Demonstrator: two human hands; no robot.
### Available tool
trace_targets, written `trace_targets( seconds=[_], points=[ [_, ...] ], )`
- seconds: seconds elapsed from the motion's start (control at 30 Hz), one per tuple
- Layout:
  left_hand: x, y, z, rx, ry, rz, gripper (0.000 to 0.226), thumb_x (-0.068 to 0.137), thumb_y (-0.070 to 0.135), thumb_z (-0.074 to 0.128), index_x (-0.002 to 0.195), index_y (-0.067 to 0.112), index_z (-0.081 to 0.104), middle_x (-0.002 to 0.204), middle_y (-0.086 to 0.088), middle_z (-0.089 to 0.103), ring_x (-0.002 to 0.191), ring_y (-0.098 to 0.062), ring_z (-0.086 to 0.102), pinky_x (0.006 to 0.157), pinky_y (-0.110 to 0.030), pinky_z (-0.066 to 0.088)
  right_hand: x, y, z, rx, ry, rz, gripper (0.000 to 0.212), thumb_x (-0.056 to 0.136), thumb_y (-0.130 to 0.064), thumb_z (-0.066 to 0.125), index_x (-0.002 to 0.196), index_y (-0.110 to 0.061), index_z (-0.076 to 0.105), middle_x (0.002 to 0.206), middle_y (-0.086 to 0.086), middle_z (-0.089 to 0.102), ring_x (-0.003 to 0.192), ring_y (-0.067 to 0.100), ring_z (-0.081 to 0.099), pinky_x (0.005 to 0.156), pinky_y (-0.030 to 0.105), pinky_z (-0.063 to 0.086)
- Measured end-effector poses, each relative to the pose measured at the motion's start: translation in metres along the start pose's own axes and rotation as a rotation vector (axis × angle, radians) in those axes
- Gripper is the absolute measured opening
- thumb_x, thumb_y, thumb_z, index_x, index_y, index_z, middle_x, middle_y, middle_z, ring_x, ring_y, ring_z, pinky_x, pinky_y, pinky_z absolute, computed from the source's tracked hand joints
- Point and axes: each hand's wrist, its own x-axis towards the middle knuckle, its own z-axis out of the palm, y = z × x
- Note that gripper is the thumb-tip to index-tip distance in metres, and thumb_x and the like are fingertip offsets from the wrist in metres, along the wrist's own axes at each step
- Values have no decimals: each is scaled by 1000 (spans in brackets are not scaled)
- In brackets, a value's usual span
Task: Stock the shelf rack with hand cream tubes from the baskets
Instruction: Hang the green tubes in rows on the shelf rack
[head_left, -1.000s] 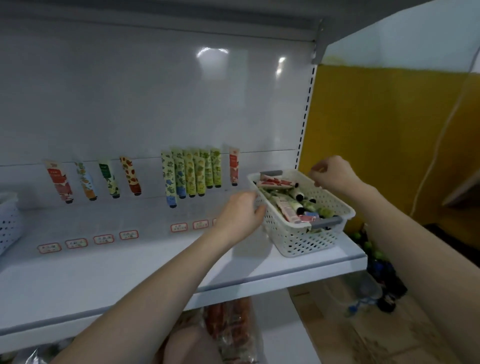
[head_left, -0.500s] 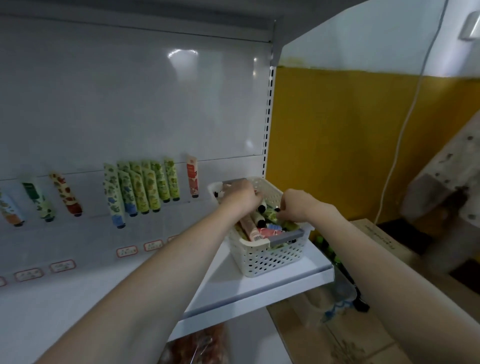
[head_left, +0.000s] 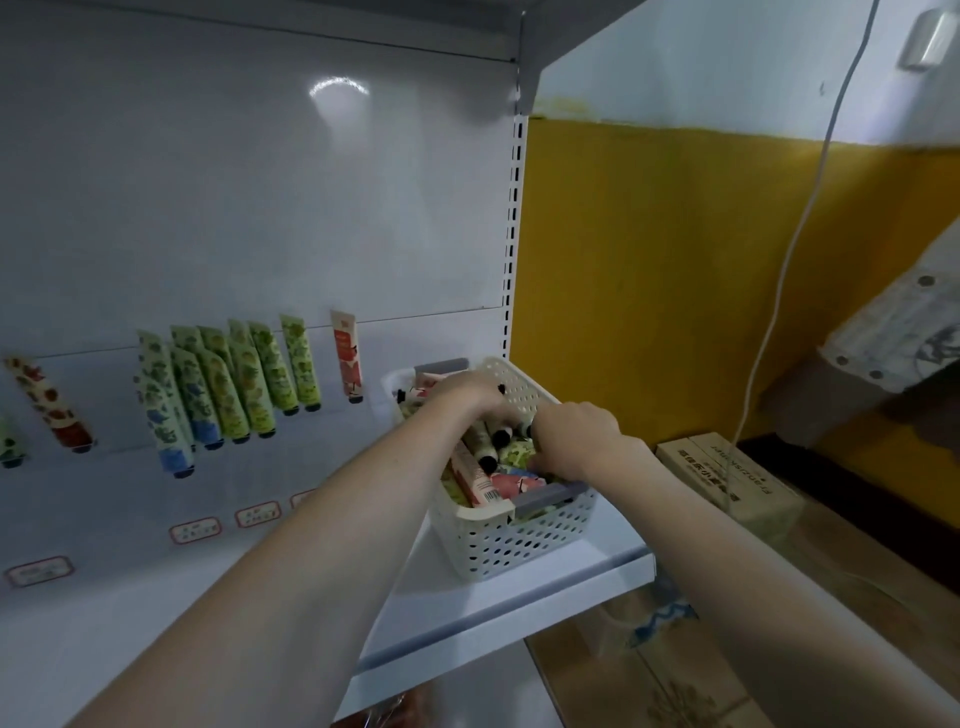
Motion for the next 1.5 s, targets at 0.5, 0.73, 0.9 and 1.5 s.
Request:
trace_targets(
  seconds=[0.5,0.73,0.9,1.5],
  points=[
    [4,4,-2,-346,5,-45,27,86,25,63,104,6,55,86,-10,52,87,-23,53,76,-31,45,5,8,7,228,6,-28,36,86,-30,64,63,-16,40,63,-3,44,71,22,48,47,23,31],
    [3,-12,-10,-831,-50,-99,20,79,12,66,90,7,51,89,-12,58,74,-23,57,65,-33,52,3,5,5,259,16,-29,25,86,-29,64,94,-6,60,91,9,62,76,22,51,57,26,39],
    [-4,-6,-15,-1166,147,34,14,77,4,65,81,8,53,80,-8,58,71,-18,58,65,-30,50,-1,5,1,347,51,11,33,82,-29,69,103,-3,64,101,11,66,76,20,55,53,23,40],
    [-156,-109,-44,-1338,603,263,18,80,9,70,84,18,56,75,-1,62,68,-14,60,67,-29,49,-62,-62,-57,1488,137,-234,12,90,-18,57,100,-14,64,96,4,68,86,16,64,86,36,51]
  ],
)
